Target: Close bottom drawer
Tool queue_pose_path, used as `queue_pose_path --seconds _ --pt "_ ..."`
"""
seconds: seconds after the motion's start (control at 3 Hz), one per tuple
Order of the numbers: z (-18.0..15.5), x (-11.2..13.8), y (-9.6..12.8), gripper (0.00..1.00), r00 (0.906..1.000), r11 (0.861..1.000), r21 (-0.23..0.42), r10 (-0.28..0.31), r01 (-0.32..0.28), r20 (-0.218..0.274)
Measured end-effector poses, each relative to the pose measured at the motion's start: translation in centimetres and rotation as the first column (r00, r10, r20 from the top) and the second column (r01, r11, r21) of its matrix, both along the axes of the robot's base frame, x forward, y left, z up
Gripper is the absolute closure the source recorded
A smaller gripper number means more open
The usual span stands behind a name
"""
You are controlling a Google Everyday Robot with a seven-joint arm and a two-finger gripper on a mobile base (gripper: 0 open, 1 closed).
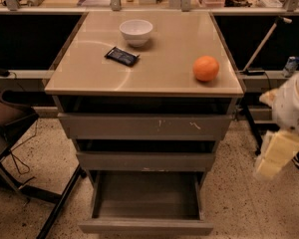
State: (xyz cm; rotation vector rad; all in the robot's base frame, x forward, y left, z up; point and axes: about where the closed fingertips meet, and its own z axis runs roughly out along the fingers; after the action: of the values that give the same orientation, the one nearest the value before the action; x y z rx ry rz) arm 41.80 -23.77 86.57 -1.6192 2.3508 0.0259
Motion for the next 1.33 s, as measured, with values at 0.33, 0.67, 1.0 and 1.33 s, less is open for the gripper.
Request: queue_pose_path --seconds 0.33,0.67,1.0,1.33 --pt "-8.0 -2.6 -1.4 0.00 0.9958 0.998 -0.010 -0.066 0.065 -0.063" --pt "-16.1 -6.7 -3.0 0.00 0.9771 0.991 -0.032 -0.137 0.133 -0.163" --pt "-17.3 -7.9 -3.0 0.00 0.9725 0.991 -0.039 -0.136 0.131 -0.189" --pt "-17.3 -7.9 -3.0 0.00 0.9729 0.991 -0.038 -0.136 0.131 -0.187"
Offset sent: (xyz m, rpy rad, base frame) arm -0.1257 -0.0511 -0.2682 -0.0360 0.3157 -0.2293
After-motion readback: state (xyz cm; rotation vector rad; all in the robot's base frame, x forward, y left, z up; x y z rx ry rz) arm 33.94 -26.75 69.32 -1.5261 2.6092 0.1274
